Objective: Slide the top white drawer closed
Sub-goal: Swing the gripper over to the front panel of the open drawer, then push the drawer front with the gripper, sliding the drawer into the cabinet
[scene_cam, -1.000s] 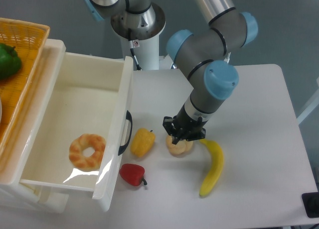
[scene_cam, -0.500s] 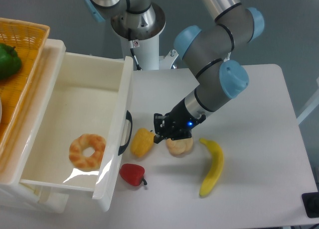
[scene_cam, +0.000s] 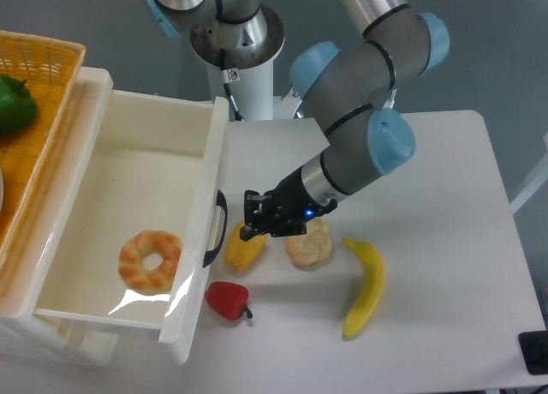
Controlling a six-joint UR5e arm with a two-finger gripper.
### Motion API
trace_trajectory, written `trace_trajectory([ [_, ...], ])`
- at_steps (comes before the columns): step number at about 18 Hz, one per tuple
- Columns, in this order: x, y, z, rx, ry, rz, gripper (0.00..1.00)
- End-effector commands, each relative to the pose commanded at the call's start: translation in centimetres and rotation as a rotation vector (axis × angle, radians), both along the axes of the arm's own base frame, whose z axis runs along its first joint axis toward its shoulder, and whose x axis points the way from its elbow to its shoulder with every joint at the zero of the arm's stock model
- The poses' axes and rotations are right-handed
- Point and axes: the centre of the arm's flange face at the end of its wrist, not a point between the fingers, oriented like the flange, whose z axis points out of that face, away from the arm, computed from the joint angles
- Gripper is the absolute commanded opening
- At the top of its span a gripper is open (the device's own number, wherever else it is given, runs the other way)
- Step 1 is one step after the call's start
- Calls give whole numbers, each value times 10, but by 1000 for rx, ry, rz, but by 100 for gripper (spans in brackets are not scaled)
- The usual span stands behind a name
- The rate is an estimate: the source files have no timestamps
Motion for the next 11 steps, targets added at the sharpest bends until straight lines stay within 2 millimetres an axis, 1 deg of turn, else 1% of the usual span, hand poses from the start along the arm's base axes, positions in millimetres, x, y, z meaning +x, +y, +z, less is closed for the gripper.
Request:
trace_trajectory([
  [4,7,3,4,0,-4,-4,0],
  [11,10,3,8,2,-13,-1,0],
])
